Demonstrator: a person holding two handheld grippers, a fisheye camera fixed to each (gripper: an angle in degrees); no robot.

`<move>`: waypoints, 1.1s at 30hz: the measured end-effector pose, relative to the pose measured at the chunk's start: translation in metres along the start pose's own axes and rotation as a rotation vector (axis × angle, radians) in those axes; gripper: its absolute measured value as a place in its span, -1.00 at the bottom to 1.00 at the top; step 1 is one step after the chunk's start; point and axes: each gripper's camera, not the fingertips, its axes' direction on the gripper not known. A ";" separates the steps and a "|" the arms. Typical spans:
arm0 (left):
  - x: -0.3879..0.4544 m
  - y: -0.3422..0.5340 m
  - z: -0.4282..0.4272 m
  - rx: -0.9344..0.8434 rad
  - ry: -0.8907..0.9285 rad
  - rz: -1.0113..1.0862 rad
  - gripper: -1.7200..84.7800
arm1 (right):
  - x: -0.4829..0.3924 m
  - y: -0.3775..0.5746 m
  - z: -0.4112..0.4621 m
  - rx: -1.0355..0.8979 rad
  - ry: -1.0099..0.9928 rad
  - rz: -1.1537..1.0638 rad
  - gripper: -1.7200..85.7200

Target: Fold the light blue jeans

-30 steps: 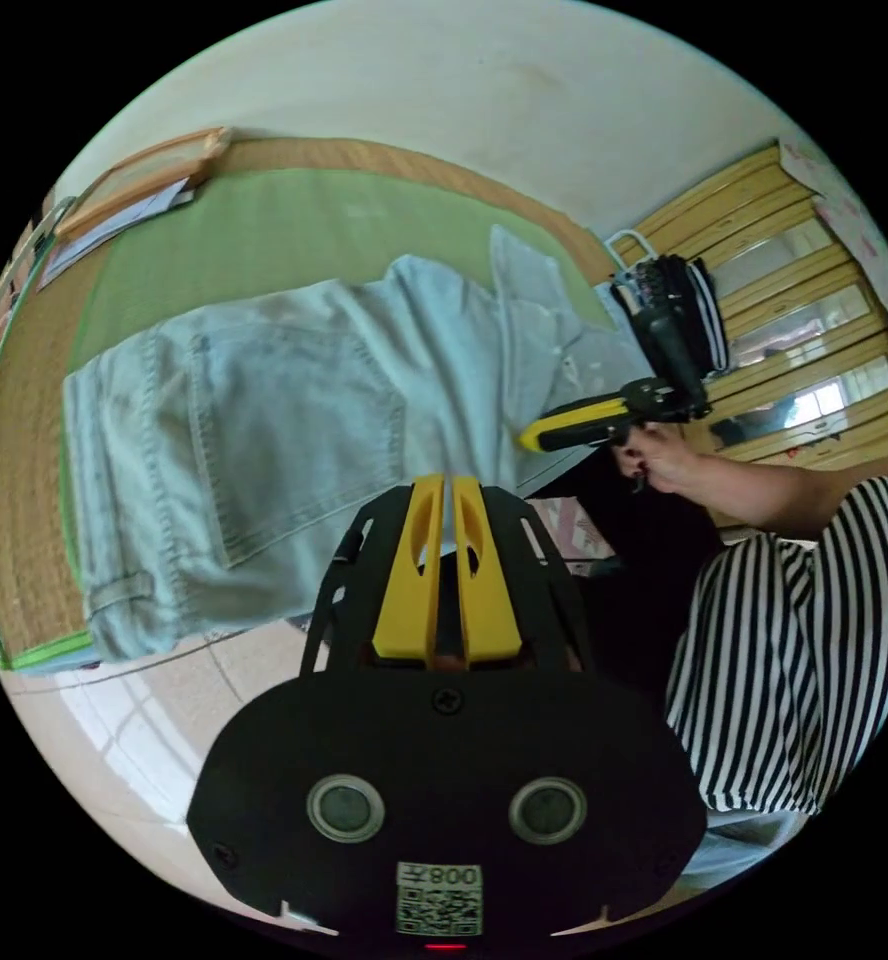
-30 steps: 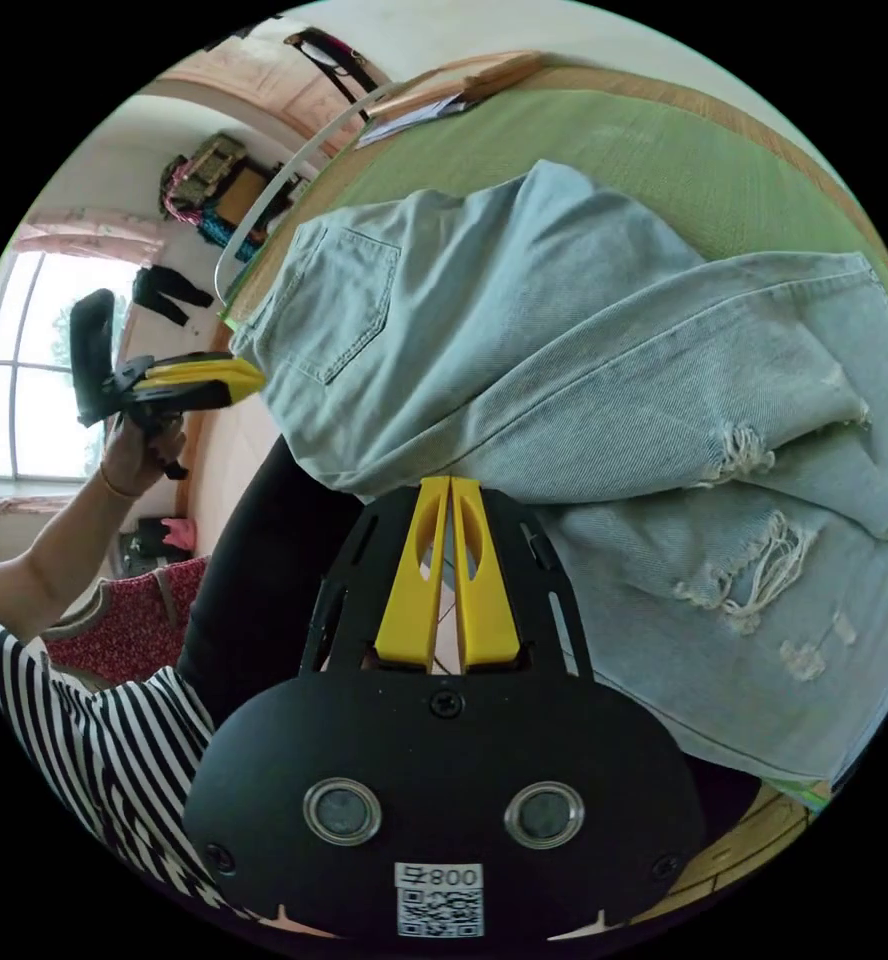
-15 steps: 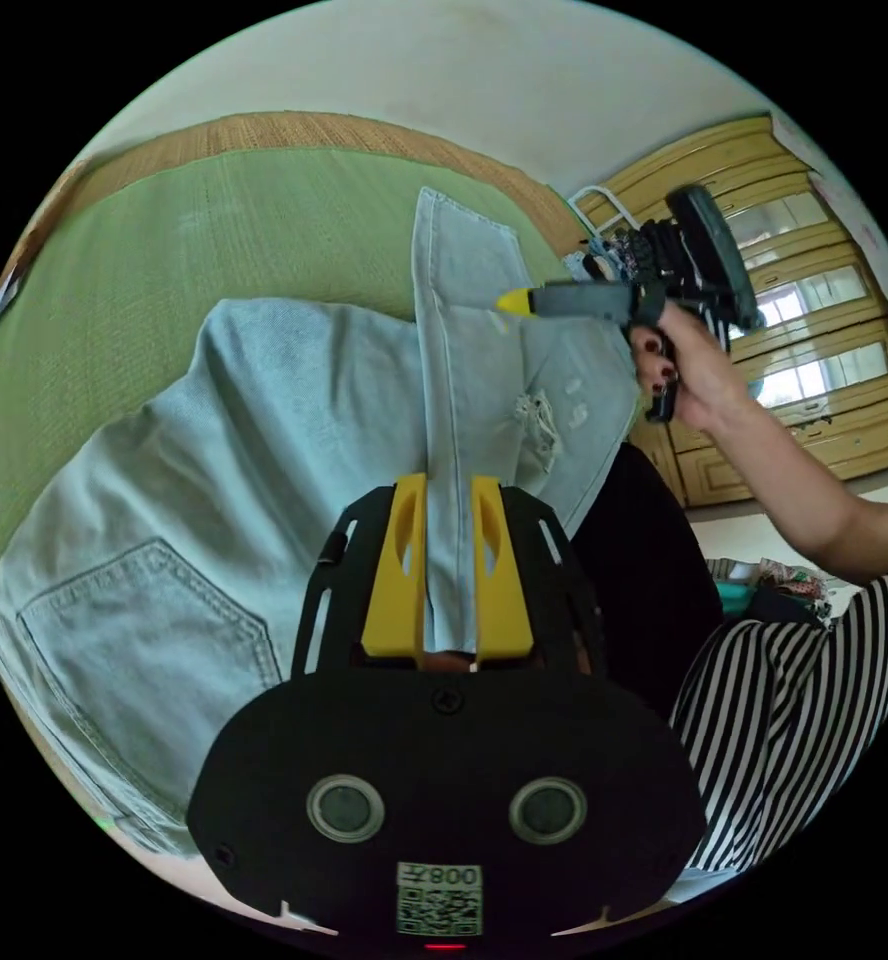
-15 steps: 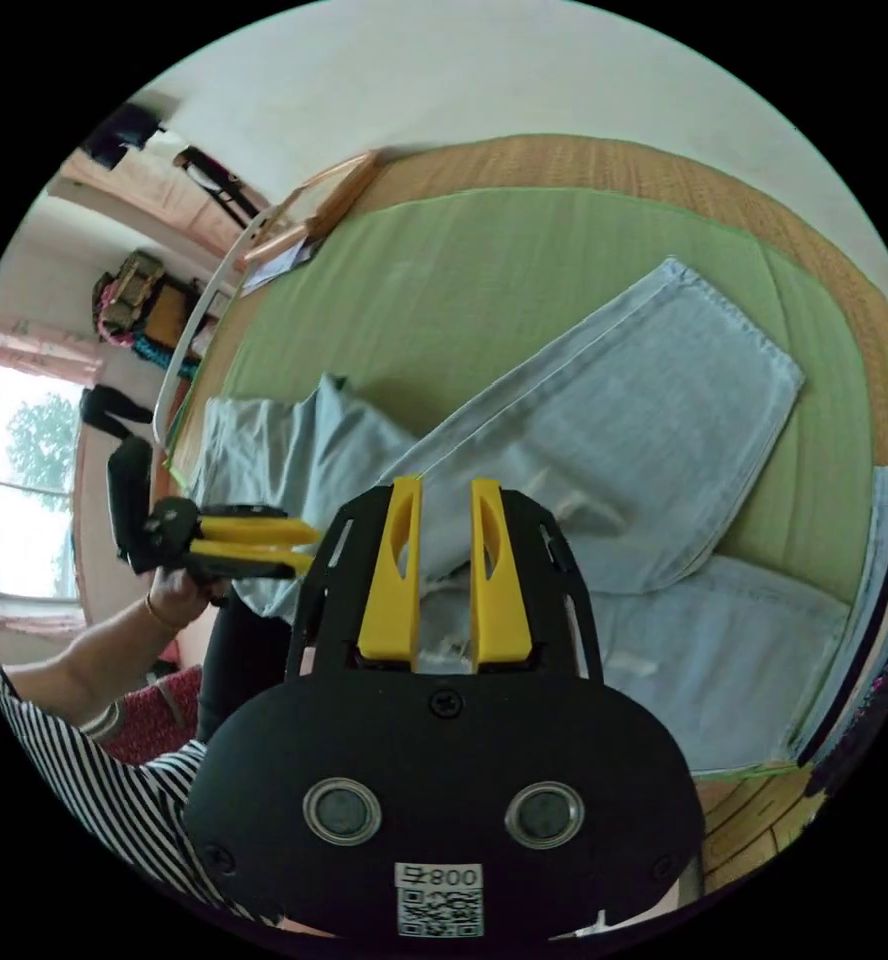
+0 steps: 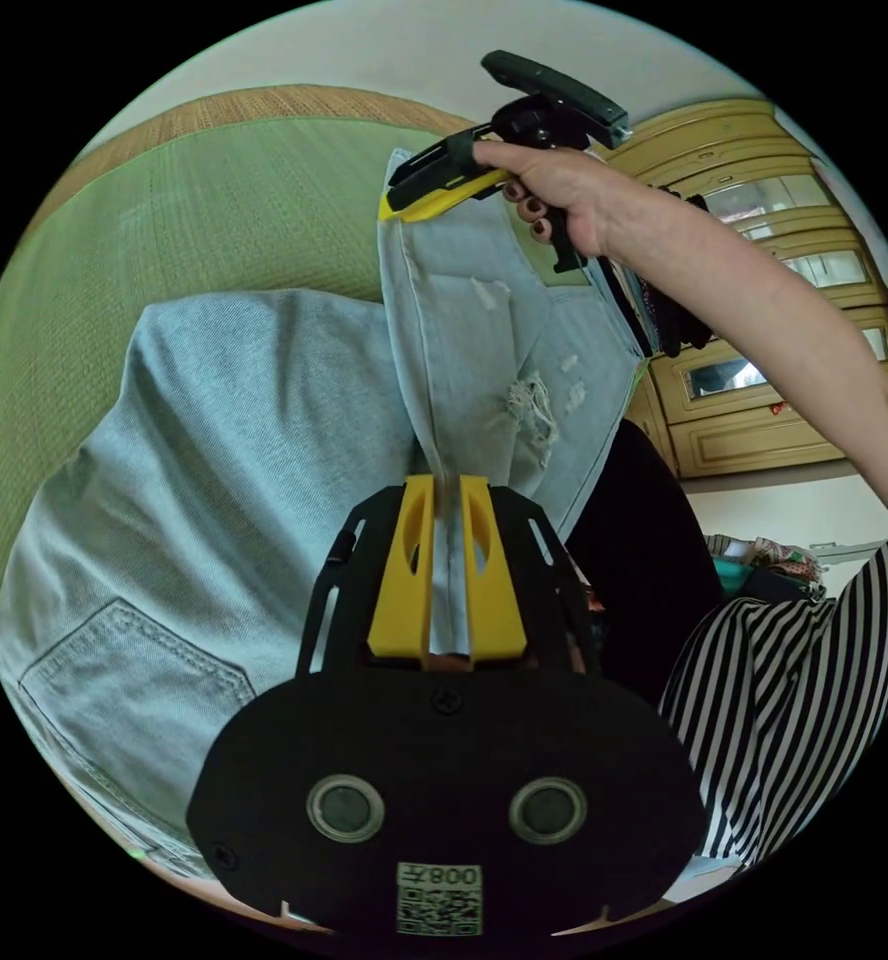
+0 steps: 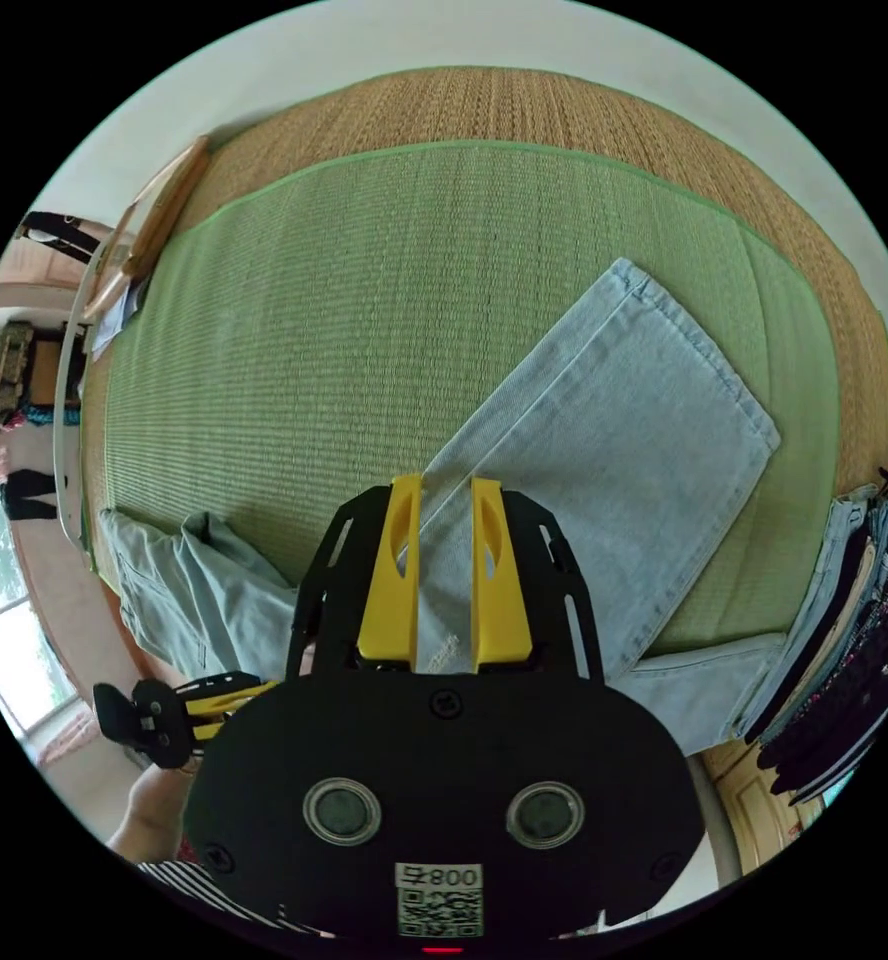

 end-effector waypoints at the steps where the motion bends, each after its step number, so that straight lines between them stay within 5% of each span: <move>1: 0.000 -0.004 0.007 -0.003 0.005 0.003 -0.86 | -0.001 -0.003 0.000 -0.008 0.018 0.002 -0.77; 17: 0.011 -0.038 0.085 0.023 0.022 0.014 -0.91 | 0.024 -0.005 0.011 -0.063 0.184 -0.075 -0.90; 33: 0.079 -0.072 0.138 0.023 0.023 0.173 -0.93 | 0.224 0.137 -0.069 0.249 -0.325 -0.067 -0.95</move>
